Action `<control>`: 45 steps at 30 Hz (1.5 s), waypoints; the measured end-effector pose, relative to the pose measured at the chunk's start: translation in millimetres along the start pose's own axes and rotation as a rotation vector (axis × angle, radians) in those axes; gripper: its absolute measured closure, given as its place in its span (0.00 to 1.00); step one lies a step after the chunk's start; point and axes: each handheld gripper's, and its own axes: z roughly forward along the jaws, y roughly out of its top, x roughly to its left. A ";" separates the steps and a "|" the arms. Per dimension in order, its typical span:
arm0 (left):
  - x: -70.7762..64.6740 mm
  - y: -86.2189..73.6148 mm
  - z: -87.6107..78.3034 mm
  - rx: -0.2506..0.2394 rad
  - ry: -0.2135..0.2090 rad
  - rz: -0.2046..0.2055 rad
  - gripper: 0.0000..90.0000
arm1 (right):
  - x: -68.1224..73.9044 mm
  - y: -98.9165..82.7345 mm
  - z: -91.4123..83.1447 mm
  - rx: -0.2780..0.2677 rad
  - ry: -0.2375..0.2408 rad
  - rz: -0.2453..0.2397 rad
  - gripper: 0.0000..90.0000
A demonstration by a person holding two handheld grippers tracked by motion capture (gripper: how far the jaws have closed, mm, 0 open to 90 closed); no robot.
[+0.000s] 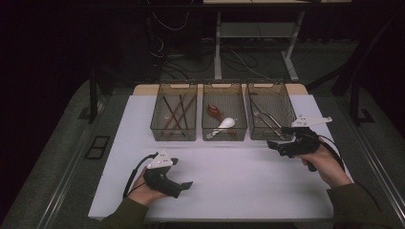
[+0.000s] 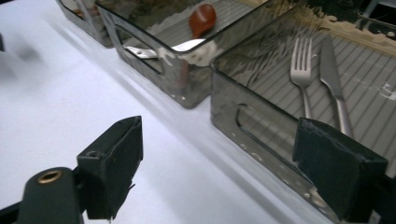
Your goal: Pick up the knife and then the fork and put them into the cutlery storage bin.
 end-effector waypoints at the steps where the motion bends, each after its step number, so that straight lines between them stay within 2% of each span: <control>1: -0.1 0.0 -0.1 0.000 0.001 0.000 0.00 | 1.5 -1.0 -0.8 -0.001 0.006 0.000 0.18; 23: -1.5 -0.1 -1.6 -0.009 -0.005 -0.004 0.00 | 31.1 -37.8 -7.4 -0.007 0.088 -0.036 0.18; 35: -2.3 0.4 -1.2 -0.008 -0.007 0.001 0.00 | 40.1 -61.0 -11.1 -0.024 0.092 -0.012 0.18; 45: -2.2 0.0 -1.1 -0.005 -0.008 0.001 0.00 | 45.1 -73.2 -16.6 -0.040 0.091 -0.003 0.18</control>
